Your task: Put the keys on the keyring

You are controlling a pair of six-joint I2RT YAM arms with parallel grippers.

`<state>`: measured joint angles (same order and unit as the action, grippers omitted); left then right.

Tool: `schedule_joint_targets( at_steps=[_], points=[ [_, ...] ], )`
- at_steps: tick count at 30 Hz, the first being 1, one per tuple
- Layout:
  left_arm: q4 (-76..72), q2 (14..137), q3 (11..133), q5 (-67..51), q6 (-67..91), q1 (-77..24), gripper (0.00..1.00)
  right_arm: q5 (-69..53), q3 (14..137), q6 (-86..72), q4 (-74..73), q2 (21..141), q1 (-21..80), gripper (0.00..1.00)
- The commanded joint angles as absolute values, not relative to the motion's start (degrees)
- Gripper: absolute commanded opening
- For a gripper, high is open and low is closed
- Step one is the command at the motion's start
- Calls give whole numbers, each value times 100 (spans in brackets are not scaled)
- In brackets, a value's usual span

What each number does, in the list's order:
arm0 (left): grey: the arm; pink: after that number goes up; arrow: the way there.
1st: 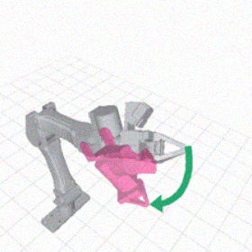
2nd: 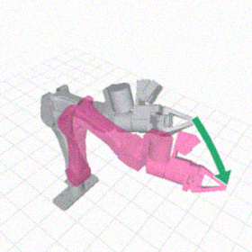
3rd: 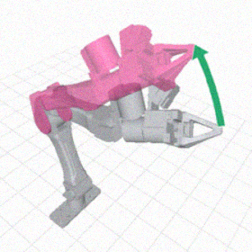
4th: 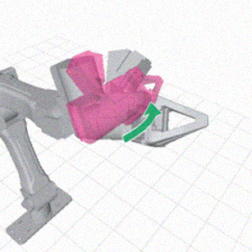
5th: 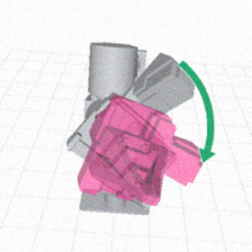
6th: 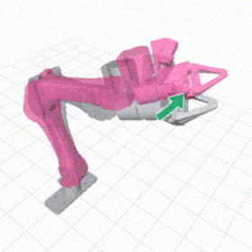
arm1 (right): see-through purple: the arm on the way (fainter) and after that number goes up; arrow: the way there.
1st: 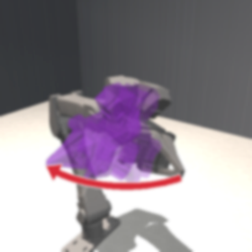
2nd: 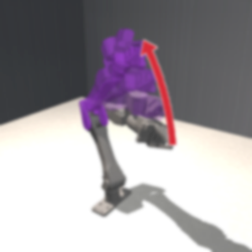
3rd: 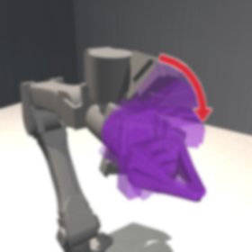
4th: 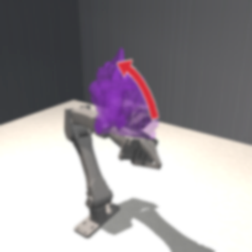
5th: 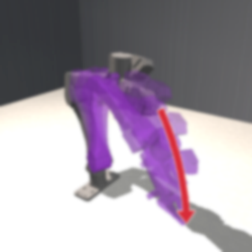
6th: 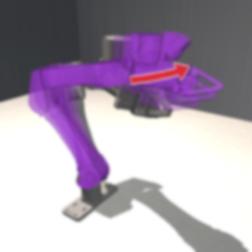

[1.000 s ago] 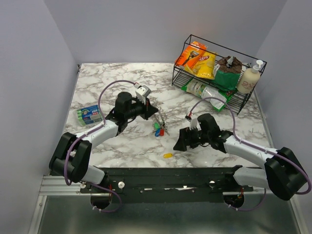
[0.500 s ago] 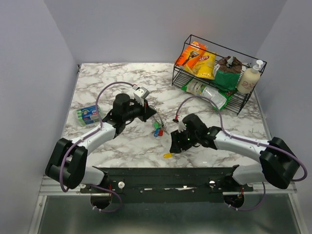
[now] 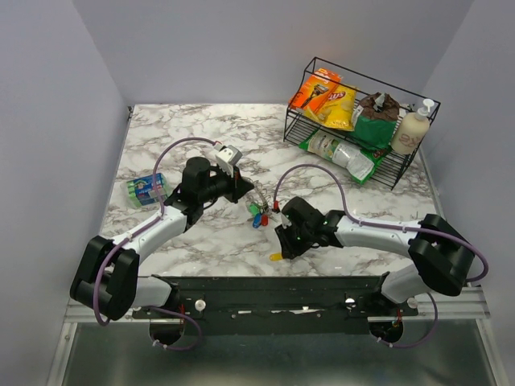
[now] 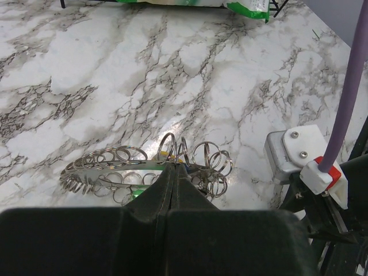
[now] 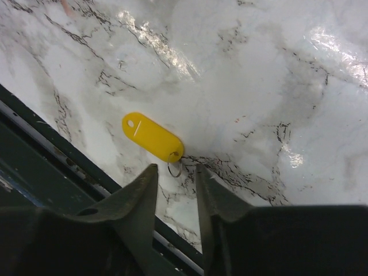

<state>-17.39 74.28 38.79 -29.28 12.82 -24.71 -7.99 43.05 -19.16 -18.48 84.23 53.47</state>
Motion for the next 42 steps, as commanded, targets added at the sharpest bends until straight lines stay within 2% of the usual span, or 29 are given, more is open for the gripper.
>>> schedule_joint_targets(
  at_steps=[1, 11, 22, 29, 32, 42],
  points=[
    [-1933, 7277, 3832, -2883, 1248, -2426, 0, -510, 4465, -1846, -2057, 8534, 5467, 36],
    [-1960, 7277, 3823, -2892, 1266, -2417, 0, -475, 4403, -1872, -2048, 8499, 5511, 27],
    [-1934, 7251, 3779, -2944, 1274, -2408, 0, -668, 4351, -1846, -1802, 8578, 5520, 27],
    [-1855, 7163, 3771, -2909, 1266, -2400, 0, -694, 4351, -1828, -1793, 8640, 5520, 5],
    [-1784, 7102, 3762, -2883, 1239, -2408, 0, -650, 4351, -1811, -1819, 8552, 5519, 1],
    [-1574, 6917, 3771, -2883, 1222, -2408, 0, -501, 4351, -1652, -1854, 8201, 5519, 1]
  ],
)
